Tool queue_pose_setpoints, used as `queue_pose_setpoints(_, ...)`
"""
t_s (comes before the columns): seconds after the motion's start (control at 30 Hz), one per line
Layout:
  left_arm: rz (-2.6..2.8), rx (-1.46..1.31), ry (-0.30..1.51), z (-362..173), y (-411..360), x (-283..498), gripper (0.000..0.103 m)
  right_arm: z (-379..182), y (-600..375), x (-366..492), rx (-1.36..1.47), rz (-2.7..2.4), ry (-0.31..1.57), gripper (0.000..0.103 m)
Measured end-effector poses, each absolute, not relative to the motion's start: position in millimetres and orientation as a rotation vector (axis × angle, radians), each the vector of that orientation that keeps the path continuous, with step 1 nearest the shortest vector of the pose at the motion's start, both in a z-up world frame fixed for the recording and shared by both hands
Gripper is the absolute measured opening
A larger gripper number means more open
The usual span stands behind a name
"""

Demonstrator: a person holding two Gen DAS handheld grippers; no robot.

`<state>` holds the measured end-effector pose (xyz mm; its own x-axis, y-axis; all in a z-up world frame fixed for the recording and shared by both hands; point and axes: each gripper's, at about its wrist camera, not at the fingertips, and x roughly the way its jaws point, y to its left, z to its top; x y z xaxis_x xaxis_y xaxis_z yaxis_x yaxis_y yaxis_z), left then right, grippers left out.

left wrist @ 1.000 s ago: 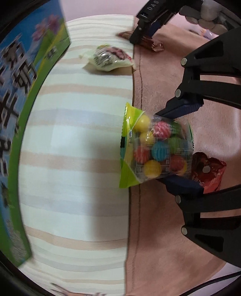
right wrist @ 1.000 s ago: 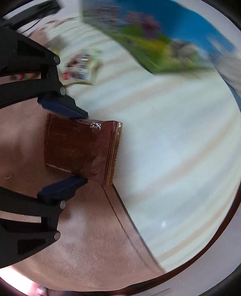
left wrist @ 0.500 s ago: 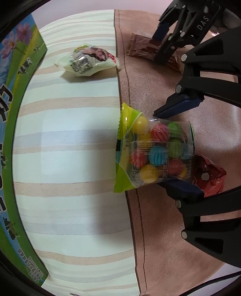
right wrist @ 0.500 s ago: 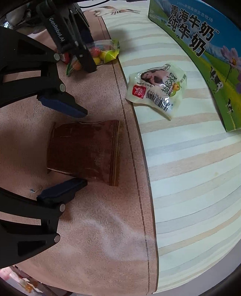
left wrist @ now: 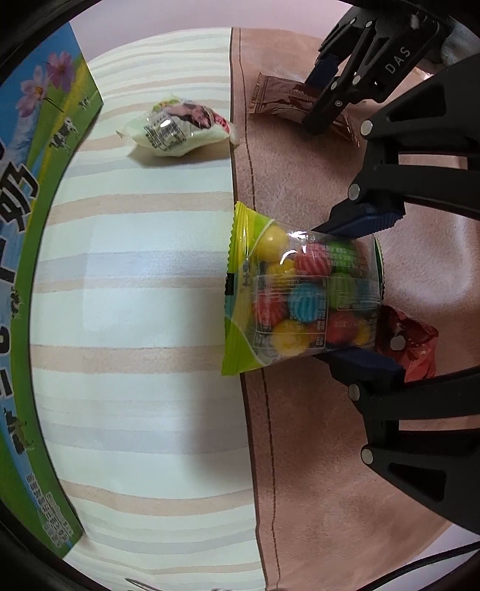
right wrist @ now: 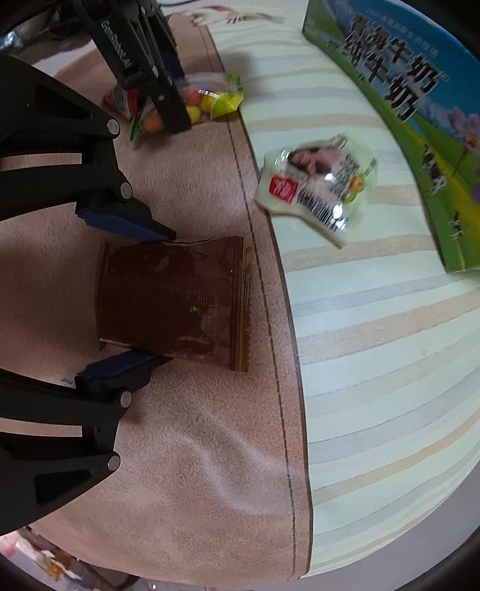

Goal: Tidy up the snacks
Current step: 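Carry both packets into the box and open both tools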

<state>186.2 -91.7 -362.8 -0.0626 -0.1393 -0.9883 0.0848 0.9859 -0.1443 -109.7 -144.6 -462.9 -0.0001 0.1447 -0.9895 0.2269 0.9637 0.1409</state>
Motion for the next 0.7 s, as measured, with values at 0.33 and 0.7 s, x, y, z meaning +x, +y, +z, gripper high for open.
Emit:
queue_pose_setpoints(0.33,-0.306,-0.191,1.456,-260,-84,196,0.049,-355,-130,-93,0.392,0.059,1.383,0.058)
queue_pose_setpoints(0.7,-0.284,-0.211,1.268,-142,-24,333,0.049,-242,-133,43,0.304,0.108,1.119,0.058)
